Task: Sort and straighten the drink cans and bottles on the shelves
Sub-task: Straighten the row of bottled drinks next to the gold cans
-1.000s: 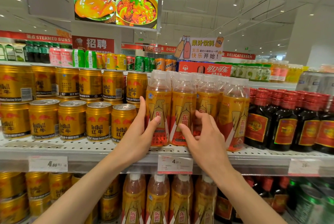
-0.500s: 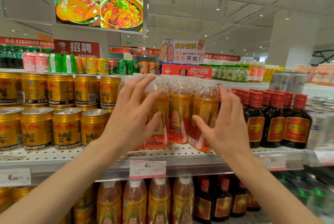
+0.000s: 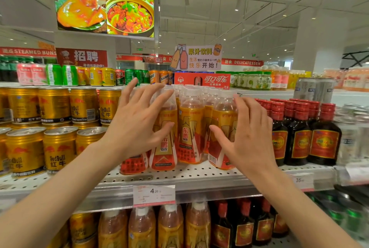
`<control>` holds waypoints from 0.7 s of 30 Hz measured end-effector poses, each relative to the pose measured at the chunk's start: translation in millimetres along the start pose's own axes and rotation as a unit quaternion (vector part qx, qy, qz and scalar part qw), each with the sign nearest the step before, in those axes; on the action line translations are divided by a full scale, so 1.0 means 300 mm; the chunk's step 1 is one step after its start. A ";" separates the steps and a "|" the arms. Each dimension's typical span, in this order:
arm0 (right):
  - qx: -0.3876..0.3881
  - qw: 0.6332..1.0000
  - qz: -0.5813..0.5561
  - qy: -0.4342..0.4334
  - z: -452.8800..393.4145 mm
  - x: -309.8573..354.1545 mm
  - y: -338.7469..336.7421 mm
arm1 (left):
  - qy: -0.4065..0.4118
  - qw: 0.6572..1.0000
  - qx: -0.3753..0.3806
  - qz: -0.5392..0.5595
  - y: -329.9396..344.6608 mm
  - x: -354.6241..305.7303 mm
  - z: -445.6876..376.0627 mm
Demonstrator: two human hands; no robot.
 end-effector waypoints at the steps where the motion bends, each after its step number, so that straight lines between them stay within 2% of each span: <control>1: -0.001 1.000 0.002 -0.026 -0.020 0.027 -0.008 | 0.000 1.000 -0.001 0.002 0.002 0.000 0.000; 3: 0.021 0.997 0.020 -0.077 -0.069 0.086 -0.001 | -0.001 1.000 -0.001 0.008 0.004 0.003 0.000; 6: 0.105 0.981 0.082 -0.140 -0.143 0.172 0.058 | -0.002 1.000 -0.003 0.015 0.003 0.007 0.001; 10: 0.228 0.948 0.150 -0.162 -0.203 0.213 0.159 | -0.003 1.000 -0.005 0.023 0.000 0.010 0.006; 12: 0.266 0.934 0.169 -0.170 -0.221 0.206 0.194 | -0.002 1.000 -0.005 0.027 0.001 0.012 0.007; 17: 0.301 0.928 0.146 -0.165 -0.253 0.165 0.215 | 0.000 1.000 -0.005 0.025 0.002 0.013 0.006; 21: 0.291 0.924 0.176 -0.174 -0.251 0.161 0.233 | -0.002 1.000 -0.004 0.022 0.007 0.012 0.007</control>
Point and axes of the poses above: each hand's wrist, its own z-axis away from the middle knuckle, its own y-axis out of the palm, x = y × z, the point moved 9 cm from there along -z, towards the middle knuckle, and after that the axes turned 14 degrees about -z, right-handed, at the moved point
